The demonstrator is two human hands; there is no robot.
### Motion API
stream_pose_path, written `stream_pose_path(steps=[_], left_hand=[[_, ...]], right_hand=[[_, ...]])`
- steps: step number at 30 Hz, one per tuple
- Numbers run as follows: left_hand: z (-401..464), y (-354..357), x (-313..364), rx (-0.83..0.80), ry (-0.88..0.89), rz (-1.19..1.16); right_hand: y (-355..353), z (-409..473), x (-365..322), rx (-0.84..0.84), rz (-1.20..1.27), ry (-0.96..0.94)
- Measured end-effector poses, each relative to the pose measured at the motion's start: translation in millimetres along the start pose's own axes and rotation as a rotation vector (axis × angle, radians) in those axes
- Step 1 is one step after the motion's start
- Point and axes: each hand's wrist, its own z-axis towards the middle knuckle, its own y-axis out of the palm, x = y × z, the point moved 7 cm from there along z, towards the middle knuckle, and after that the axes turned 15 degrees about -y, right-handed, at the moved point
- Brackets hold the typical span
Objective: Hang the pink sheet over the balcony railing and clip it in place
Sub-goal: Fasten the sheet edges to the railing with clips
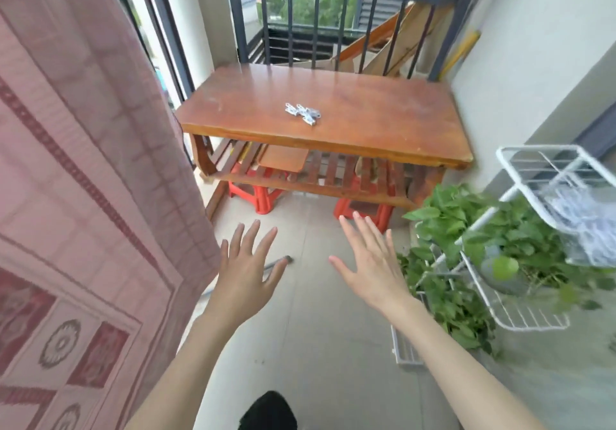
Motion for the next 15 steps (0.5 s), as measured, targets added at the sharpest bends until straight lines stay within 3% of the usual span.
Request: stream_pose_path(steps=[12, 15], left_hand=[[304, 48, -8, -0.185, -0.061, 0.070], [373, 39, -1, -0.185, -0.016, 0.095]], right_hand=[[52, 274, 116, -0.104, 0.073, 0.091], [51, 335, 138, -0.063, 0.122, 0.100]])
